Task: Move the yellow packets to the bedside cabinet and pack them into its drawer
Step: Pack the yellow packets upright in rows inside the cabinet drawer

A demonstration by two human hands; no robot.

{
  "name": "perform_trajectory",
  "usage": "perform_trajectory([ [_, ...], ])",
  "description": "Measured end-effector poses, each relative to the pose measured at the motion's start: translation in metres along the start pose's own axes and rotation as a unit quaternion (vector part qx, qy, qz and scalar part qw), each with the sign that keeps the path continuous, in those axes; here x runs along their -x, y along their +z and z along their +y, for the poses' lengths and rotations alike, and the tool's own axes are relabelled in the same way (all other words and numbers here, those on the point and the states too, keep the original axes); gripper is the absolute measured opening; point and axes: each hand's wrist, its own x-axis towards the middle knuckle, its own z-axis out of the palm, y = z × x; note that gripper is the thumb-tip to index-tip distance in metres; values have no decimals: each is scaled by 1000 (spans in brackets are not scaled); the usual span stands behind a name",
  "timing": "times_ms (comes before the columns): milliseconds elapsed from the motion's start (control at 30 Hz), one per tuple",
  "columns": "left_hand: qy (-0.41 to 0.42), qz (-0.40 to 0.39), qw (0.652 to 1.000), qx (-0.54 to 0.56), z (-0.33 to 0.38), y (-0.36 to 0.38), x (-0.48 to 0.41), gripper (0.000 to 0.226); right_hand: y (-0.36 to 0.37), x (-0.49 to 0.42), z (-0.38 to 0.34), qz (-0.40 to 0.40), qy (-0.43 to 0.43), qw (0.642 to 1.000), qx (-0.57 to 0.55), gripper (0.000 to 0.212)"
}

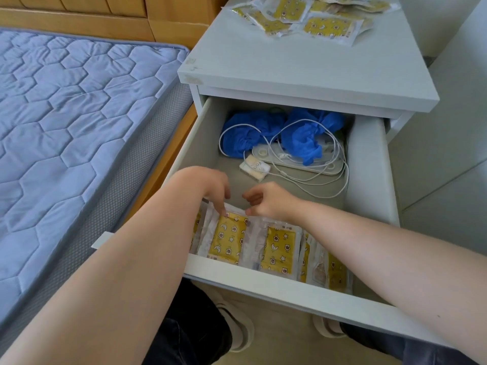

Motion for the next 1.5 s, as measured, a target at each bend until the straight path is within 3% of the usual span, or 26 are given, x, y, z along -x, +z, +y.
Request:
perform_trajectory([
  [167, 8, -88, 996, -18, 7, 9, -4, 53, 1, -7, 9, -77, 72, 978, 179, 51],
  [333, 20, -83, 995, -52, 5, 14, -7, 55, 18, -5, 12, -47, 17, 963, 267, 45],
  [633, 47, -111, 990, -72, 0, 10, 0, 55, 29, -6, 14, -3, -36, 955, 295, 63],
  [833, 66, -164, 984, -2, 1, 15, -2, 61, 19, -5, 8, -97, -23, 964, 247, 52],
  [967, 84, -146, 983, -71, 2, 17, 0, 65, 15, -6, 7, -117, -19, 964, 236, 49],
  [1133, 82, -95, 976, -180, -1, 22, 4, 73, 17, -8, 9, -68, -5, 965, 254, 46],
  [1500, 103, -132, 985, -36, -3, 18, 8, 73, 31, -2, 11, -1, -48, 950, 308, 65],
])
